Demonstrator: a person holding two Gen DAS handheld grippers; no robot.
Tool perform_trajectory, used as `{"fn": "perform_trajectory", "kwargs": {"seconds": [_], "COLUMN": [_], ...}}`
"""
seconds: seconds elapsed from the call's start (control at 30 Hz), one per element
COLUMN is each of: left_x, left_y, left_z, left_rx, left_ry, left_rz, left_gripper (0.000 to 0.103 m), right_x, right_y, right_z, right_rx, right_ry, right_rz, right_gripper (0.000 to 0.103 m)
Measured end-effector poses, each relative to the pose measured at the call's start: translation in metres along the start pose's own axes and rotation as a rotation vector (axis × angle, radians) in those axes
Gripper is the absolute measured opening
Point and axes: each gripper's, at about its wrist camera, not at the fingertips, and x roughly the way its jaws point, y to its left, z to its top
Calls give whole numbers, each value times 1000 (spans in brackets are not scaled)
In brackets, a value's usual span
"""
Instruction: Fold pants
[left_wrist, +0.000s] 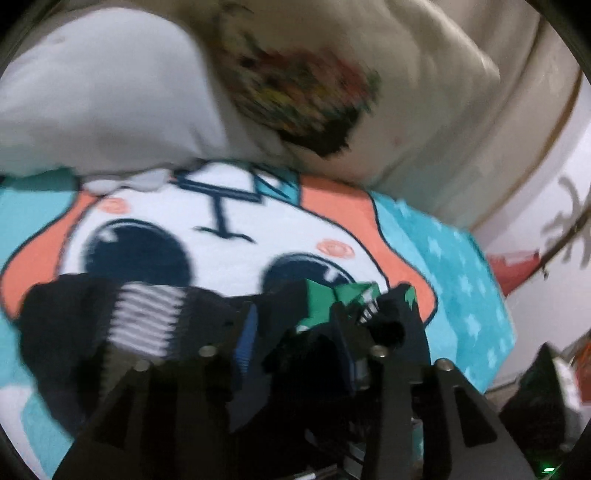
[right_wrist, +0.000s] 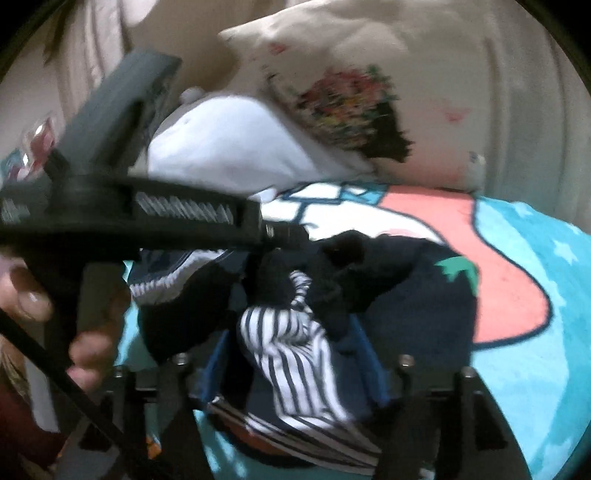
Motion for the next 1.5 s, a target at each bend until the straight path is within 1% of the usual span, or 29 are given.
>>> {"fn": "perform_trajectory", "kwargs": {"seconds": [0.1,0.17,0.27,0.33,0.4,0.43,0.47,0.5,0.57,0.6,0.63,0.73,0.8,0.83,0.87,0.9,0.93,0.97,1.0,1.03,1.1,1.2,1.27,1.33,1.37,1.4,1.43,1.47,1.5], "left_x": [-31,-49,-70,-77,-81,-81,-81,-80,-78,-77,-77,-82,-85,-85,-84,-83,-81,-78,-77,-76,-76,-78,-76,-73,-71,-70,-69,-69,-70], "left_y": [21,35,53,61,65,69,71,74,80,81,82,80,78,76,74,72,70,68,67,66,67,69,70,68,67,66,64,64,64], "left_z": [-1,-2,-5,-7,-10,-12,-14,-16,-19,-20,-22,-26,-28,-29,-29,-30,-30,-30,-31,-32,-33,-32,-32,-32,-33,-33,-34,-34,-34], "left_rx": [-35,-63,-98,-108,-113,-118,-121,-125,-141,-144,-146,-132,-121,-113,-109,-105,-101,-98,-97,-99,-104,-111,-117,-115,-113,-110,-108,-107,-105], "left_ry": [-85,-130,-171,-187,-193,-193,-189,-184,-166,-162,-160,-163,-168,-169,-167,-165,-159,-151,-145,-141,-142,-153,-152,-140,-134,-128,-124,-122,-125], "left_rz": [56,82,110,123,132,137,139,139,140,140,138,140,143,145,145,142,134,125,117,110,107,121,121,115,111,107,103,102,103], "left_gripper": [55,57,58,58,59,59,59,59,59,59,59,59,59,59,59,59,59,59,59,59,59,59,59,59,59,59,59,59,59], "right_x": [-2,-7,-25,-41,-51,-54,-56,-55,-43,-34,-27,-2,4,6,6,8,13,15,20,22,12,-7,-11,-2,5,20,32,45,45], "right_y": [15,21,23,18,9,3,-3,-9,-25,-34,-40,-47,-42,-39,-37,-34,-32,-32,-32,-34,-41,-39,-33,-24,-21,-16,-13,-9,-4], "right_z": [1,6,16,24,33,38,40,42,45,46,43,38,33,32,30,29,29,27,26,25,25,30,33,34,33,30,26,21,19], "right_rx": [-57,-77,-67,-28,19,47,75,100,162,209,250,311,306,295,288,275,257,247,241,250,298,309,296,289,288,275,258,237,216], "right_ry": [3,-2,-42,-83,-115,-131,-141,-141,-112,-88,-66,0,8,5,1,7,30,43,63,69,29,-26,-28,7,30,78,120,168,150], "right_rz": [1,15,60,100,100,83,57,32,-3,3,24,74,48,31,20,-2,-27,-37,-43,-43,-15,18,57,118,146,191,212,223,207], "right_gripper": [81,81,81,81,81,79,69,56,45,41,40,40,42,46,59,62,61,47,19,14,13,13,13,13,16,20,28,50,51]}}
